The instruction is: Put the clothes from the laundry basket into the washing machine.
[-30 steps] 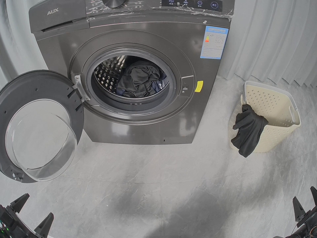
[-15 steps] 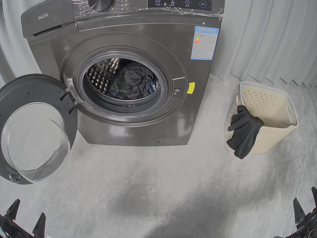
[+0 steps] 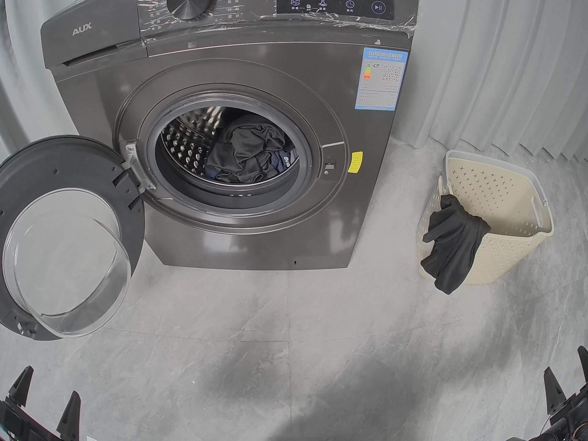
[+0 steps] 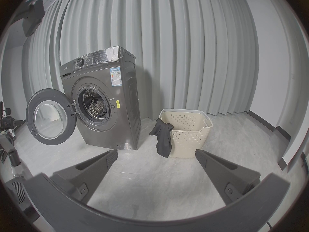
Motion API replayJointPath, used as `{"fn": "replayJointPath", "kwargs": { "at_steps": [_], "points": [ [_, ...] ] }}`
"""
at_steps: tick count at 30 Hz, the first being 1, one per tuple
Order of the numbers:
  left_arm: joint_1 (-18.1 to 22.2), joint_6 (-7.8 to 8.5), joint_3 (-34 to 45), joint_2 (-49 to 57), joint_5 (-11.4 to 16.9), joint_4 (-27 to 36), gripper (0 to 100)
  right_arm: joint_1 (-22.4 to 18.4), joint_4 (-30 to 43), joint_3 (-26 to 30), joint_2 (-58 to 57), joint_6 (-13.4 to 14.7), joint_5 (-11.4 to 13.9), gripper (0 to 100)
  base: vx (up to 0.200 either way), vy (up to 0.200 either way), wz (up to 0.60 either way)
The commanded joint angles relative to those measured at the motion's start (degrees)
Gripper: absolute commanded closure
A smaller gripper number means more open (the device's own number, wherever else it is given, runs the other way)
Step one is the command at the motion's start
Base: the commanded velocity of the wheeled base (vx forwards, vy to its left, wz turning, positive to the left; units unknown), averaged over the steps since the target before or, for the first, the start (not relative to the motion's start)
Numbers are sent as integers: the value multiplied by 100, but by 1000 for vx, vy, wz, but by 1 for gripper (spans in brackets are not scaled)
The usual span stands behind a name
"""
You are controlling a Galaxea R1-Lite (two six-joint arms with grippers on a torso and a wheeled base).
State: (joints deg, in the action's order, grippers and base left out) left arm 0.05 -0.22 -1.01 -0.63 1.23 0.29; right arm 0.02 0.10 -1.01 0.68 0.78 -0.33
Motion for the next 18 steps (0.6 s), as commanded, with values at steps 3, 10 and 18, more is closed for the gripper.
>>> {"fn": "replayJointPath", "kwargs": {
  "at_steps": [3,10,18],
  "points": [
    [4,4,101,28,0,-3,0,6,-1,101,-16,1,-2,0,0,-200,0],
    [-5,40,101,37,0,-12,0,6,-1,101,-16,1,-2,0,0,-200,0],
    [-5,-4,101,28,-9,-12,0,6,-1,101,-16,1,-2,0,0,-200,0]
  ]
}}
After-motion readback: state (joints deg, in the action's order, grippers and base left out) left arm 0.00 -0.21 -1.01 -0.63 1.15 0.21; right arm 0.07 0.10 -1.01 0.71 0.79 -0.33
